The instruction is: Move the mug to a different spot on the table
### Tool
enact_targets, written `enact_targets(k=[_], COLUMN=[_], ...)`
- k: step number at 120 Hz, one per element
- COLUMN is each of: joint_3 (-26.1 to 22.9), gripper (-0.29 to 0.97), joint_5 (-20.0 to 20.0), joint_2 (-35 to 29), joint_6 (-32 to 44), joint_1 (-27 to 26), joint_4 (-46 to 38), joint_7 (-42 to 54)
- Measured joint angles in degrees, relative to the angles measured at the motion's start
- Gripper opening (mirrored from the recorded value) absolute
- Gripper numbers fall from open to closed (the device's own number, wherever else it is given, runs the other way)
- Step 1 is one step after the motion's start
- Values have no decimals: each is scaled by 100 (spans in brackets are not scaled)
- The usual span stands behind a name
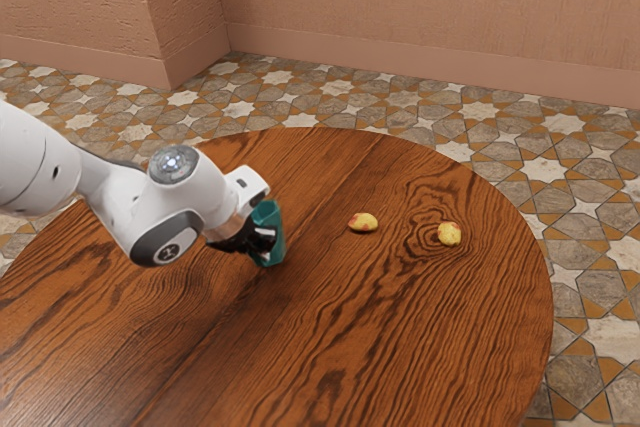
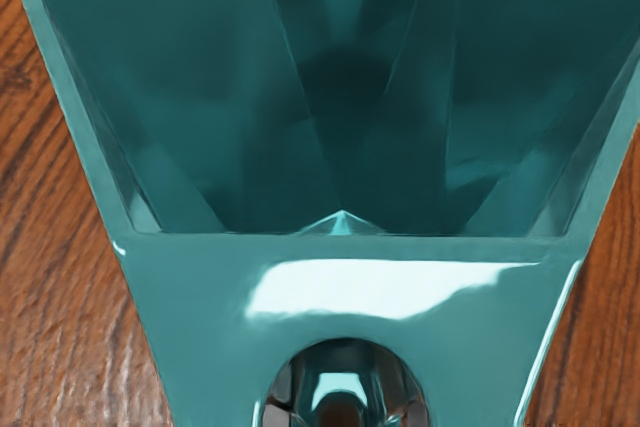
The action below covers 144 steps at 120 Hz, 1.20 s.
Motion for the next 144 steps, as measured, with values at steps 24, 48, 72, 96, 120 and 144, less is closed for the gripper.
enact_targets(k=[24, 48, 72, 96, 120, 144], joint_3=[82, 134, 126, 118, 65, 48], gripper=[-4, -3, 20, 49, 61, 65], joint_5=[4, 8, 14, 11, -5, -26], joint_2=[-71, -59, -53, -77, -332, -868], joint_6=[-18, -29, -21, -122, -448, -976], joint_1=[24, 37, 21, 11, -106, -186], joint_4=[-132, -133, -129, -151, -355, -441], joint_7=[-159, -266, -351, -464, -643, -846])
